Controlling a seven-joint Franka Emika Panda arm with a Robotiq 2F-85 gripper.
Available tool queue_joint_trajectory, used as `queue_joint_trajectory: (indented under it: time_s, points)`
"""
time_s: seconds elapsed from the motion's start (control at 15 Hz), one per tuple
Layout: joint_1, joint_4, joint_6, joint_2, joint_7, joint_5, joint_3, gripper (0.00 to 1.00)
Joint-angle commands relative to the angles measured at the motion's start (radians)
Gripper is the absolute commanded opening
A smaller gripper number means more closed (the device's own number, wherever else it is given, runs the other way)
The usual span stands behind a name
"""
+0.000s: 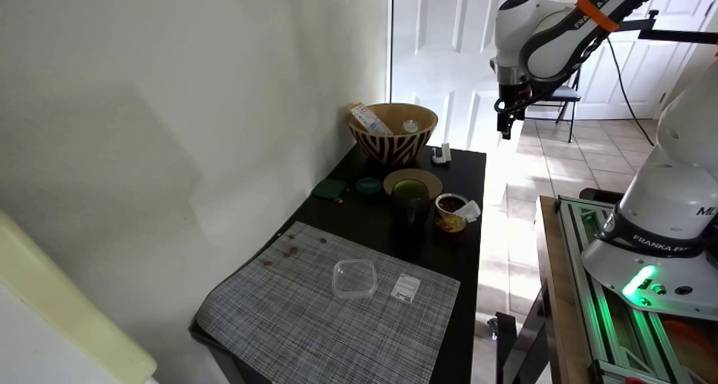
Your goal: Put the brush in the brown bowl
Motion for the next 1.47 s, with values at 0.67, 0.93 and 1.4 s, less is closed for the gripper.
queue_joint_trajectory:
  time_s: [0.67,0.93,1.4]
  points:
    - [-0.242,0.003,0.540,0.134,0.645,-0.619,0.191,1.00]
    - [-0.243,0.005,0.505,0.147,0.639,-0.701,0.189,1.00]
    - [-0.262,0.073,0.530,0.235,0.792,-0.970,0.194,1.00]
